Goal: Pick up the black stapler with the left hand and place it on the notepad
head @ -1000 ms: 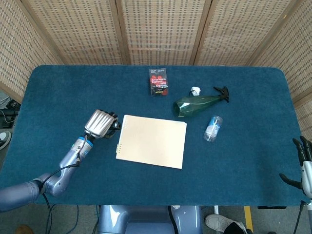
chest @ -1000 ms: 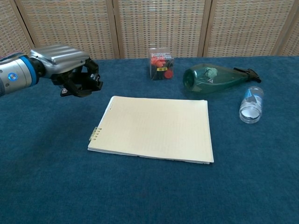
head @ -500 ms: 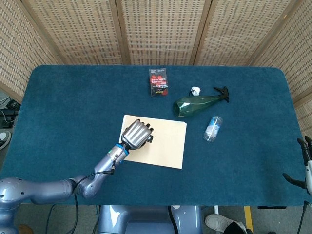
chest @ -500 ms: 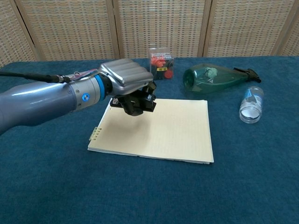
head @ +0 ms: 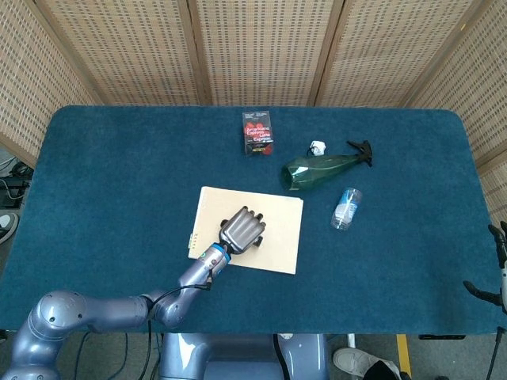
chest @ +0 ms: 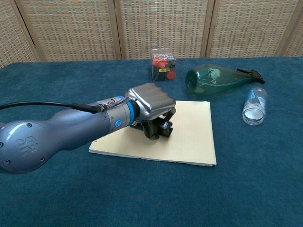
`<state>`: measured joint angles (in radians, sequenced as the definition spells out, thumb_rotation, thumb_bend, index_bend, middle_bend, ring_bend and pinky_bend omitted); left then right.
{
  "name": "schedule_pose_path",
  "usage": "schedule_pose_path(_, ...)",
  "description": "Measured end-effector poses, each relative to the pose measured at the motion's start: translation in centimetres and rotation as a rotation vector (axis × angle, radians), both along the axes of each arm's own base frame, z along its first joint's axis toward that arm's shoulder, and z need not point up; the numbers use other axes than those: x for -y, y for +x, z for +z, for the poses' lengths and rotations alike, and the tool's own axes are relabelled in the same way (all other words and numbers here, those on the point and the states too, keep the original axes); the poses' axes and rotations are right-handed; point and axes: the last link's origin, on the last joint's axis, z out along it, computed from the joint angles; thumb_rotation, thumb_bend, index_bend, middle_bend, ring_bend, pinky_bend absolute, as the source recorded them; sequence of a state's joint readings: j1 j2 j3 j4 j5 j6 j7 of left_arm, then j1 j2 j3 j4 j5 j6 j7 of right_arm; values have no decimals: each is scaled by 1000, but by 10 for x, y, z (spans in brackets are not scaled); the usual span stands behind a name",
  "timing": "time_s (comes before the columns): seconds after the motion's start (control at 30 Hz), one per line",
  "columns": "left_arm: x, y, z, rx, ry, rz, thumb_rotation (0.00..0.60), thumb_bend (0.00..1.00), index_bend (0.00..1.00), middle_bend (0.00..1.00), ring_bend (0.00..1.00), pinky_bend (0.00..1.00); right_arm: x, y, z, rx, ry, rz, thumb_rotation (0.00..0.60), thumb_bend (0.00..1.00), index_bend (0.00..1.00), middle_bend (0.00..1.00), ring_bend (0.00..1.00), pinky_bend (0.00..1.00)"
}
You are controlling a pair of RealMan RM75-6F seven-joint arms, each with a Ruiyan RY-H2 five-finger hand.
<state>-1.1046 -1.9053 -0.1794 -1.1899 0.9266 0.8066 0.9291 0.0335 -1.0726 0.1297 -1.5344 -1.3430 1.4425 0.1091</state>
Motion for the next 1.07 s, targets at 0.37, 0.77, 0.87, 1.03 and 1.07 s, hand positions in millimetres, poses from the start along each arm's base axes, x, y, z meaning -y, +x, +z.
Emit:
schedule_pose_path(0.37,3,7,22,116,-16,26,600,0,0,0,44,148,-3,3,1,1,-2,15,600,0,0,0,0,0)
schedule_pose_path(0.77,-7,-39,141,355,144,132,600,0,0,0,0,0,-6,11,0,6,4,47,600,0,0,0,0,0)
schedule_pose_path(0.87,0,-73,173,390,219,205,600,0,0,0,0,0,-7,13,-1,8,9,57,600,0,0,0,0,0)
schedule_pose_path(1.03,35,-145,217,408,334,348,600,0,0,0,0,0,-7,17,-4,11,20,72,600,0,0,0,0,0)
schedule_pose_path(1.07,48,-162,224,412,354,384,600,0,0,0,0,0,-7,17,-4,12,21,73,600,0,0,0,0,0)
